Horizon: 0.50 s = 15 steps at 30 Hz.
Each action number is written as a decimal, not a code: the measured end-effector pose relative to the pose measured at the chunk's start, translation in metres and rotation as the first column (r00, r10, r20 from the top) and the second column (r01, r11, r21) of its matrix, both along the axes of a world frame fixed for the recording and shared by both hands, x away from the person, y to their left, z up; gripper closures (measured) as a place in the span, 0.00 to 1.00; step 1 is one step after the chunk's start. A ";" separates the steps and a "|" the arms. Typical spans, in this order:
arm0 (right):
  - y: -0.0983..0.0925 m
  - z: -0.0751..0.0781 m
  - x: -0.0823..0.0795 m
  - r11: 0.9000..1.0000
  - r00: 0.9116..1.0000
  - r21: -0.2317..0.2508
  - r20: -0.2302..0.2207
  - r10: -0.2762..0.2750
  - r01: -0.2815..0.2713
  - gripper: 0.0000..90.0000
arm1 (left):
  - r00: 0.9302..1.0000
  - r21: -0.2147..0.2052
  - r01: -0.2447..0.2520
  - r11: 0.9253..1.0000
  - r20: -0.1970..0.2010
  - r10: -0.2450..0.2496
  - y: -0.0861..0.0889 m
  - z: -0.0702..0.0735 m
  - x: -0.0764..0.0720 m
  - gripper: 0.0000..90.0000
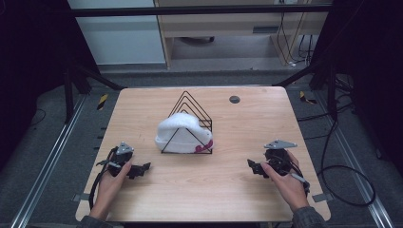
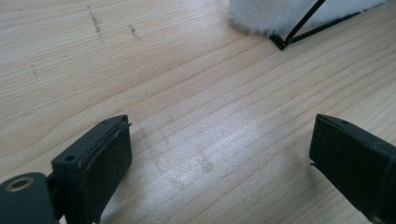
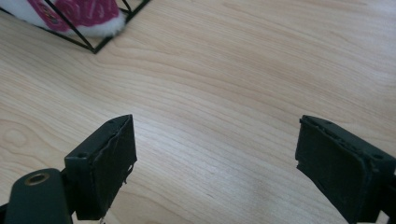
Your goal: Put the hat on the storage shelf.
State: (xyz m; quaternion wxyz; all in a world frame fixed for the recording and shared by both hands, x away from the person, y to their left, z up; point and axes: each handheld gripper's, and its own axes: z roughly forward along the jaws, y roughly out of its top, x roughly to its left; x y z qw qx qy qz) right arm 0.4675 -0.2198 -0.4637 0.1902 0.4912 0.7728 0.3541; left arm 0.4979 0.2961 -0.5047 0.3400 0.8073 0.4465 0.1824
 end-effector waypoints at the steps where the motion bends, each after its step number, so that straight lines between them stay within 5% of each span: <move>1: -0.001 -0.002 0.001 1.000 1.000 -0.001 0.000 -0.005 0.005 0.14 | 1.000 0.011 -0.003 1.000 0.013 0.003 0.000 -0.001 0.000 0.05; 15: 0.004 -0.025 0.021 0.998 0.999 -0.018 -0.005 -0.053 0.052 0.16 | 1.000 0.031 0.016 0.999 0.020 -0.017 -0.001 -0.003 0.001 0.00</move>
